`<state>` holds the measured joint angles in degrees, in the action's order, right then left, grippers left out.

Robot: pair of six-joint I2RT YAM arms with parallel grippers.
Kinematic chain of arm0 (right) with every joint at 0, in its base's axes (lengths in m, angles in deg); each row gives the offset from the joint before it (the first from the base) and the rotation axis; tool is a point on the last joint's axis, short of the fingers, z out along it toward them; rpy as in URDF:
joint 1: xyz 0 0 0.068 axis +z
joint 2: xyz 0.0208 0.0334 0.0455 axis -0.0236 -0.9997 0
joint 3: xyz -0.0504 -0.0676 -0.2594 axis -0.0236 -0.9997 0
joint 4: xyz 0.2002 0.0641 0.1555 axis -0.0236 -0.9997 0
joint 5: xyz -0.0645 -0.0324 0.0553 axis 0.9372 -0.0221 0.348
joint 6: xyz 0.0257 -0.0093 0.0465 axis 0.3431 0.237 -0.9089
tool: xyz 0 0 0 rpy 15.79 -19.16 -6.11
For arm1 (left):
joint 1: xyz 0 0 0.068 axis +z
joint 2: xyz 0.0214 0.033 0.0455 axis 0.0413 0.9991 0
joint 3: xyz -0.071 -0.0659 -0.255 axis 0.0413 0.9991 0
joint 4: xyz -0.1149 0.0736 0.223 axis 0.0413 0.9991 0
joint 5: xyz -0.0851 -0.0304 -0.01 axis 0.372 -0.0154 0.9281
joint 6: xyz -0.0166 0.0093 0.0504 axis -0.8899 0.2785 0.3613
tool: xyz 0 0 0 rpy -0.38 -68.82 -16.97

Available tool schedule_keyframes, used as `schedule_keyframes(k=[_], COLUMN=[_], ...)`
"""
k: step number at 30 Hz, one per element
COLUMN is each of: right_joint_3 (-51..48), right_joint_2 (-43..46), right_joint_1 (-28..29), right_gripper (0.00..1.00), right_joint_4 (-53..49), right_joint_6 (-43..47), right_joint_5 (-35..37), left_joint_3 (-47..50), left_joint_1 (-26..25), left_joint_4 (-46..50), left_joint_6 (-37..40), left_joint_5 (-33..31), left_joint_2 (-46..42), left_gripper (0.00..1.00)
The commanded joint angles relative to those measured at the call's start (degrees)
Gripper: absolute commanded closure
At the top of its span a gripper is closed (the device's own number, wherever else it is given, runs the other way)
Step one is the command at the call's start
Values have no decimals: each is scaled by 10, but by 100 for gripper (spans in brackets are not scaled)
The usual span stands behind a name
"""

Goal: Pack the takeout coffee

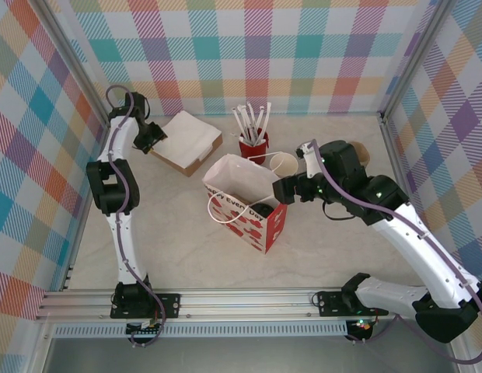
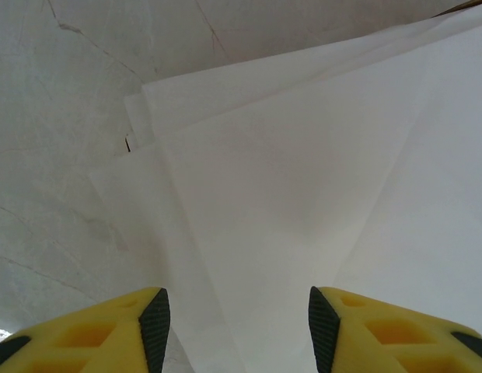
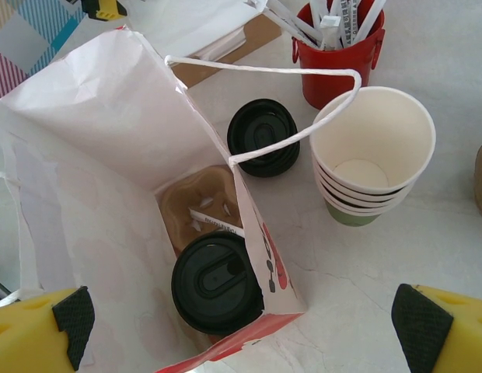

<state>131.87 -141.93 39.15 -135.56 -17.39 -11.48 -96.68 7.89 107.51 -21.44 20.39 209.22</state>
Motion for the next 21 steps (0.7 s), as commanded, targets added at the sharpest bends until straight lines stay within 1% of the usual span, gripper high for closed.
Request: schedule_keyframes(k=[1,7,21], right_joint_3=[-2,-1,-5], right_joint_2=[-7,-15,-25], right_joint_1=[-4,-4,-3], right_gripper=[0,0,0], right_joint_4=[11,12,8], right_joint_6=[-5,-4,-2], right_joint_5=[-11,-13,-15], left_joint_3=[-20,-20,-20], left_joint_1=[8,8,8], left_joint_4=[2,1,-13], left_joint_6=[-9,-14,-23], left_joint_5=[-2,-4,9], left_joint_2=[8,20,28], left_gripper=[48,48,66])
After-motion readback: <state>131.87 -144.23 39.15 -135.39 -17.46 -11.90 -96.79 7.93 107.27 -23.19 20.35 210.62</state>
